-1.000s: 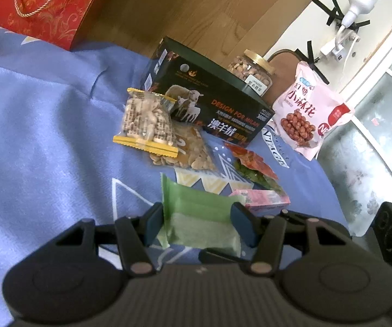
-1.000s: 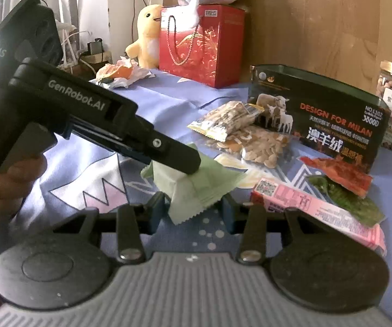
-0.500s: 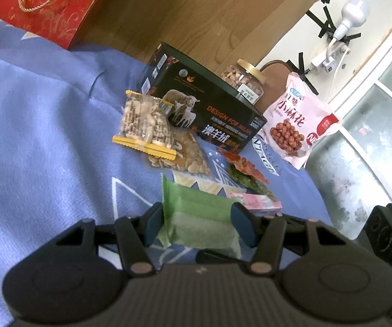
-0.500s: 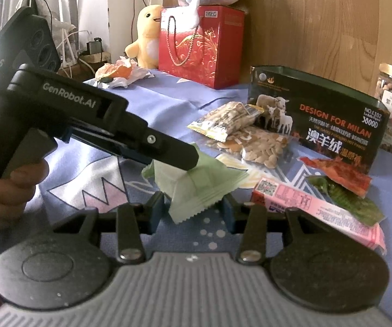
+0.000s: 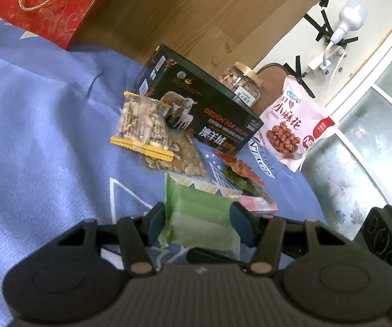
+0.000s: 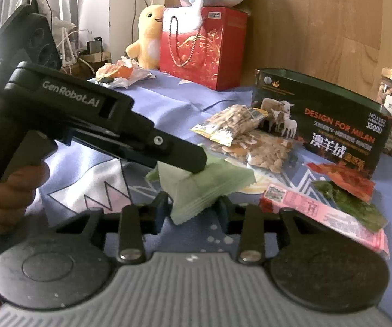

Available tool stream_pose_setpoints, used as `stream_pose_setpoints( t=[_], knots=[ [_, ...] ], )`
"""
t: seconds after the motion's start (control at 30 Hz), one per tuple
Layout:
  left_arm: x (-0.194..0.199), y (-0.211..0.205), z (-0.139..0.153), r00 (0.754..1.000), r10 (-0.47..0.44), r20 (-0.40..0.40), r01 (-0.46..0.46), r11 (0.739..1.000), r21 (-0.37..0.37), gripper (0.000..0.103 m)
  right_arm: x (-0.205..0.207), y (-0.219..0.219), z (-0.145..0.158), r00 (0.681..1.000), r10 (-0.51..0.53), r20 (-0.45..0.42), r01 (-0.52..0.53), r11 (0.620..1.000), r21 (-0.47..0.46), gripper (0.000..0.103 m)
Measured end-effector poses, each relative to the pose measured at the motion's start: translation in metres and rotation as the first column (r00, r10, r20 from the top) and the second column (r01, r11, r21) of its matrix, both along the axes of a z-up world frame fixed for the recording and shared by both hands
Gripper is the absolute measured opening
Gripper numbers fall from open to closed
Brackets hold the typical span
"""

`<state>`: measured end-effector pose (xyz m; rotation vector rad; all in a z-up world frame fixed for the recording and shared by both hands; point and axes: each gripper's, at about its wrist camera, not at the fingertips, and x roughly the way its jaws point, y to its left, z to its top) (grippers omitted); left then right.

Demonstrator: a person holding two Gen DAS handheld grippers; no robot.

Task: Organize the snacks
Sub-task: 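Carry the light green packet toward the black box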

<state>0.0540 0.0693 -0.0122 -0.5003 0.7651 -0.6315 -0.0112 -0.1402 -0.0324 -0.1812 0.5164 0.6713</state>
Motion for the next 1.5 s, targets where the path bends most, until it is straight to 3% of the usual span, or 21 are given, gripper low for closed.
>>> stream_pose_setpoints(
  t=[0.23,0.5,0.93,1.2,1.37,1.5],
  knots=[
    [0.000,-0.001,0.000,1.000,-0.003,0.001,0.003,1.000,0.002,0.052,0.000,0.001,0.000,1.000,0.003,-0.004,-0.003,1.000,0.001,0.046],
    [-0.007,-0.002,0.005,0.998,-0.020,0.052,0.021,1.000,-0.007,0.051,0.000,0.000,0.001,1.000,-0.007,0.005,0.007,0.999,0.033,0.038],
    [-0.013,-0.002,0.036,0.991,-0.010,0.134,0.011,1.000,-0.010,0.050,-0.011,-0.003,0.015,0.991,-0.025,0.131,0.012,0.995,0.099,0.037],
    [0.025,-0.028,0.077,0.972,-0.053,0.230,0.048,0.998,0.027,0.051,0.013,-0.015,0.044,0.962,-0.115,0.246,0.089,0.989,0.115,0.037],
    [0.066,-0.052,0.101,0.953,-0.054,0.298,0.040,0.998,0.053,0.051,0.055,-0.032,0.063,0.951,-0.170,0.260,0.132,0.979,0.158,0.037],
    [0.105,-0.065,0.106,0.955,-0.023,0.296,0.003,0.998,0.068,0.053,0.100,-0.034,0.072,0.955,-0.194,0.222,0.159,0.973,0.167,0.040]
  ],
)
